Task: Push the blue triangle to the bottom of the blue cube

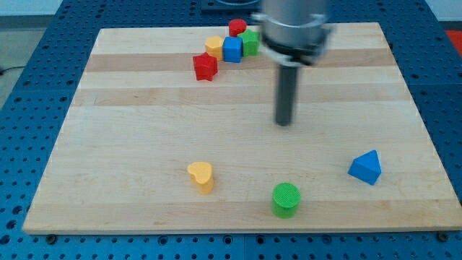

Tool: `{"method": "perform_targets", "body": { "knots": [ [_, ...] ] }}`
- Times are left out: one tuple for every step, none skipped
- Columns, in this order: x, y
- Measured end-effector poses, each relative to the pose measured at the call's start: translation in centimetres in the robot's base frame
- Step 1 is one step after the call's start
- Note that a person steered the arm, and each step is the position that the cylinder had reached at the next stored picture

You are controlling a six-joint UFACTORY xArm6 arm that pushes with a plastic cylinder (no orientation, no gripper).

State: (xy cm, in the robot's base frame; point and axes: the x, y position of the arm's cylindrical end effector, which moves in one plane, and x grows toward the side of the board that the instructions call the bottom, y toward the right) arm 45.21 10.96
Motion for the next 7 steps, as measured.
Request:
{"method": "perform_targets", "body": {
  "knots": [
    [-1.1,9.9],
    [2.9,15.4],
    [11.0,15.1],
    [11.2,9.4],
    [5.8,12.5],
    [6.7,10.8],
    [9.7,11.9]
  ]
}}
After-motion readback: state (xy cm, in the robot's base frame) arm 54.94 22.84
